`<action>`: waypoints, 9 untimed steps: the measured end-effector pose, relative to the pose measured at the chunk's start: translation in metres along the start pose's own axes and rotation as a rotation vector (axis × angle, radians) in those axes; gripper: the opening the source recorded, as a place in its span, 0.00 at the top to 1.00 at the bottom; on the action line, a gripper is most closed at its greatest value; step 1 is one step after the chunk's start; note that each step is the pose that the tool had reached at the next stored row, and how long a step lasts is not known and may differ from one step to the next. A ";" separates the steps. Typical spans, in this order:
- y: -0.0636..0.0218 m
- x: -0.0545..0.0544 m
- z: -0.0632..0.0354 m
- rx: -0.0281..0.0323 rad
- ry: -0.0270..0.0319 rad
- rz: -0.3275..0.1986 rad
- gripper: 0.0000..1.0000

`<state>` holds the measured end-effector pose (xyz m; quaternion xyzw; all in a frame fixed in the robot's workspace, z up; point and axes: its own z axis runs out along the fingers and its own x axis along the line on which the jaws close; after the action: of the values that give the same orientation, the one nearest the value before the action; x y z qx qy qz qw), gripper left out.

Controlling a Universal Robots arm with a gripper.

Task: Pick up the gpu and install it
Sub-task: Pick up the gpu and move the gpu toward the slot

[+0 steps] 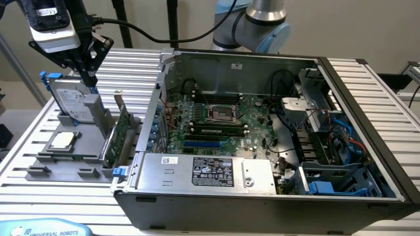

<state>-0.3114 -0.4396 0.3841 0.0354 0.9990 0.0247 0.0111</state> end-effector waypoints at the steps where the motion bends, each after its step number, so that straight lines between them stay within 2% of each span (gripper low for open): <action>1: 0.0000 0.000 0.0000 0.0000 0.0000 0.000 0.89; 3: 0.0000 0.000 0.0000 0.0000 0.0000 0.000 0.88; 5: 0.0000 0.000 0.0000 0.0000 0.0000 0.000 0.76; 6: 0.0000 0.000 0.0000 0.0000 0.0000 0.000 0.76; 8: 0.0000 0.000 0.0000 0.0000 0.0000 0.000 0.64; 9: 0.0000 0.000 0.0000 0.0000 0.0000 0.000 0.64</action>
<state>-0.3114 -0.4397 0.3841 0.0354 0.9990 0.0247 0.0111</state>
